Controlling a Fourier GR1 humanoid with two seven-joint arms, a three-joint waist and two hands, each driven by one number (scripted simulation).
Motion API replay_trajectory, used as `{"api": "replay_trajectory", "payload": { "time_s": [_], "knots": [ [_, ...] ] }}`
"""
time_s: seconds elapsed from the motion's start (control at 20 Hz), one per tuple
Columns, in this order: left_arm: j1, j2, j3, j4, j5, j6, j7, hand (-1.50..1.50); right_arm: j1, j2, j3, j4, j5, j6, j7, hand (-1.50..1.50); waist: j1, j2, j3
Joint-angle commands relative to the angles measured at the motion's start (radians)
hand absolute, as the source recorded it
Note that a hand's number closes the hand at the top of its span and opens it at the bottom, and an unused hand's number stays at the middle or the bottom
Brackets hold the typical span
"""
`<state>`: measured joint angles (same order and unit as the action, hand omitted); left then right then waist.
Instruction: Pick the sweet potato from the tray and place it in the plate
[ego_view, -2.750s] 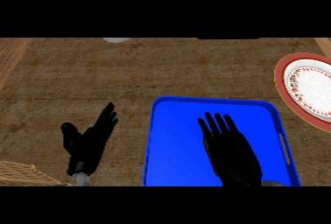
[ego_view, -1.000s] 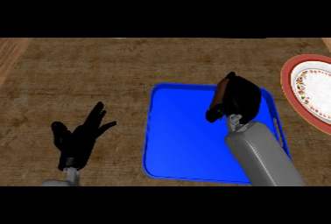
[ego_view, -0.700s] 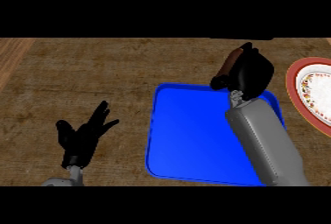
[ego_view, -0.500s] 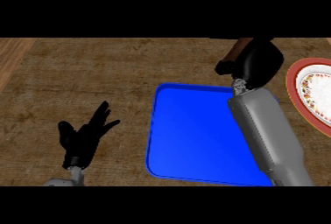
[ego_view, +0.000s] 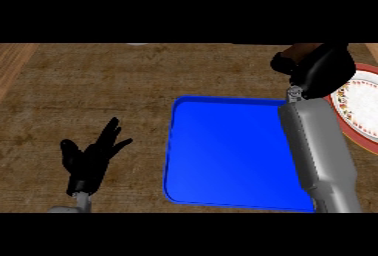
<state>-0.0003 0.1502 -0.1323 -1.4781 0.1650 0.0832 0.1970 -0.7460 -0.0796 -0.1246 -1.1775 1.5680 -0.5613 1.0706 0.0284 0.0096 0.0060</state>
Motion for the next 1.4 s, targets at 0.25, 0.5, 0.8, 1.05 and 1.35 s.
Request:
{"api": "replay_trajectory", "payload": {
  "time_s": [0.25,0.5,0.8,1.05,1.35],
  "knots": [
    [-0.006,0.001,0.018,0.064,-0.008,-0.001,-0.001,0.00,0.079,-0.103,-0.224,0.128,0.032,-0.340,0.003,1.50,-0.020,0.000,-0.005],
    [0.006,0.043,0.045,-0.029,0.038,-0.031,0.089,0.00,0.142,-0.212,-0.310,0.244,-0.085,-0.481,-0.113,1.50,-0.012,-0.003,-0.004],
    [0.042,-0.001,0.001,-0.001,-0.016,-0.008,0.034,0.00,0.102,-0.352,-0.359,0.428,-0.334,-0.553,-0.311,1.50,-0.009,-0.003,-0.004],
    [0.036,-0.032,-0.020,0.038,-0.058,0.019,0.004,0.00,0.123,-0.425,-0.380,0.543,-0.521,-0.629,-0.509,1.50,-0.002,0.002,-0.001],
    [-0.005,-0.012,0.015,0.046,-0.005,-0.032,0.012,0.00,0.037,-0.497,-0.440,0.716,-0.635,-0.233,-0.486,-1.50,0.009,0.009,-0.001]
  ]
}}
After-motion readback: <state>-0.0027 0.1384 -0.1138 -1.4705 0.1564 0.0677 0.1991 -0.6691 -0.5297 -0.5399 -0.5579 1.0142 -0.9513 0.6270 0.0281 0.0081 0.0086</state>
